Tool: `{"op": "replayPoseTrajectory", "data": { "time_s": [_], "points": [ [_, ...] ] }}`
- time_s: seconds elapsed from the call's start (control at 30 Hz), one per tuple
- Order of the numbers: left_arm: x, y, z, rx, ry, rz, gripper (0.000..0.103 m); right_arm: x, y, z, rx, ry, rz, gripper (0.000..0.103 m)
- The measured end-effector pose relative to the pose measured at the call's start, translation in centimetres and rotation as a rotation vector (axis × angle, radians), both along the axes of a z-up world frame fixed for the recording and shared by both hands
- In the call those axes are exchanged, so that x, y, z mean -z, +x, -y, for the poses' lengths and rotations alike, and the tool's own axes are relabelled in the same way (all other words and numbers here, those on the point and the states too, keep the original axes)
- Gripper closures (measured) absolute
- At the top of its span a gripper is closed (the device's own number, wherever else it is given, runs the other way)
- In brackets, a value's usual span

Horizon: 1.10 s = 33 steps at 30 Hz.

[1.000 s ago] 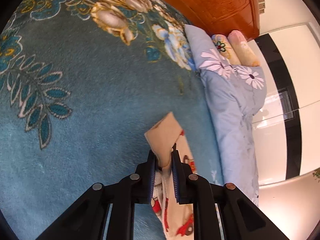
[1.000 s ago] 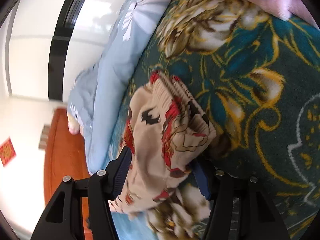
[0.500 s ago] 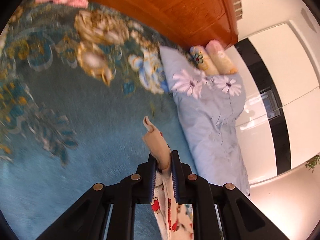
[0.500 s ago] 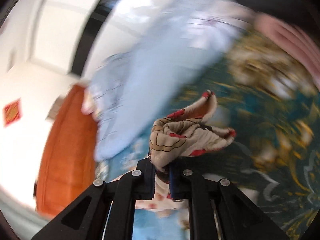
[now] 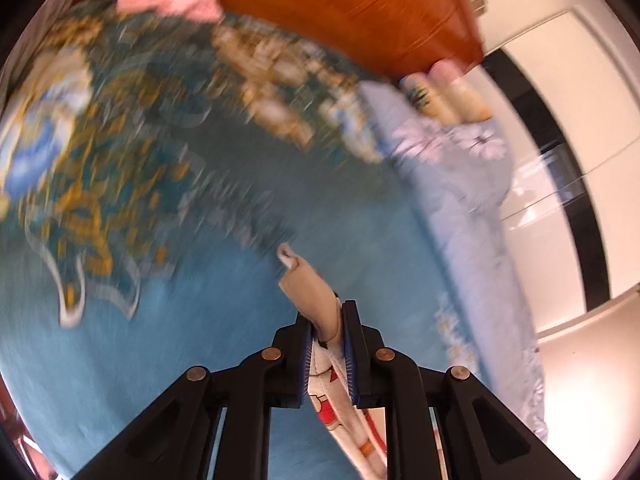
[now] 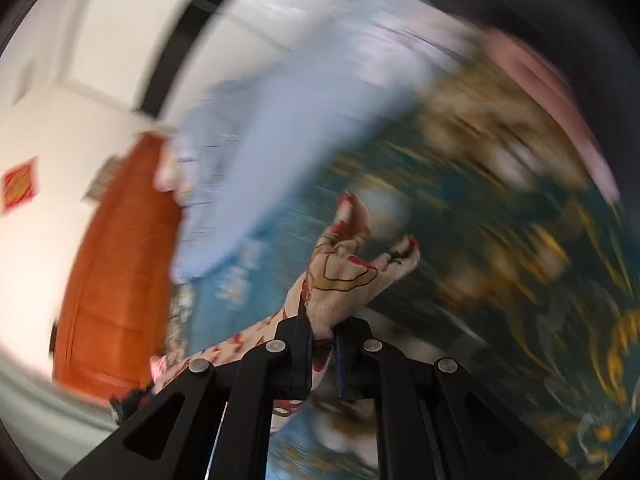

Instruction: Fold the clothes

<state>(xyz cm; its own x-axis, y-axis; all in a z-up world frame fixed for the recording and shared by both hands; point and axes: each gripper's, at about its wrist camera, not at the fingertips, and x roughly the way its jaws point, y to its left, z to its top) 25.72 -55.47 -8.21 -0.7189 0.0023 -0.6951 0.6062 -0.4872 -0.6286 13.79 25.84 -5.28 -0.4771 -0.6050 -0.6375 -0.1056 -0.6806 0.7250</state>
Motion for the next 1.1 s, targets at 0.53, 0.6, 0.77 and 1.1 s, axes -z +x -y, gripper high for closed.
{"op": "replayPoseTrajectory", "data": {
  "time_s": [0.53, 0.6, 0.77, 1.1],
  "points": [
    [-5.4, 0.0, -5.0, 0.045, -0.222, -0.018, 0.088, 3.2, -0.6, -0.5, -0.045, 0.021, 0.110, 0.094],
    [-9.3, -0.7, -8.5, 0.140, -0.309, -0.082, 0.088, 3.1, -0.7, -0.1, -0.062, 0.043, 0.106, 0.093],
    [-15.3, -2.4, -18.7, 0.385, -0.488, -0.186, 0.088, 3.3, -0.6, 0.3, -0.081, 0.049, 0.111, 0.092],
    [-9.3, -5.1, -33.9, 0.599, -0.480, -0.094, 0.088, 4.0, 0.1, -0.1, -0.097, 0.001, 0.122, 0.092]
  ]
}}
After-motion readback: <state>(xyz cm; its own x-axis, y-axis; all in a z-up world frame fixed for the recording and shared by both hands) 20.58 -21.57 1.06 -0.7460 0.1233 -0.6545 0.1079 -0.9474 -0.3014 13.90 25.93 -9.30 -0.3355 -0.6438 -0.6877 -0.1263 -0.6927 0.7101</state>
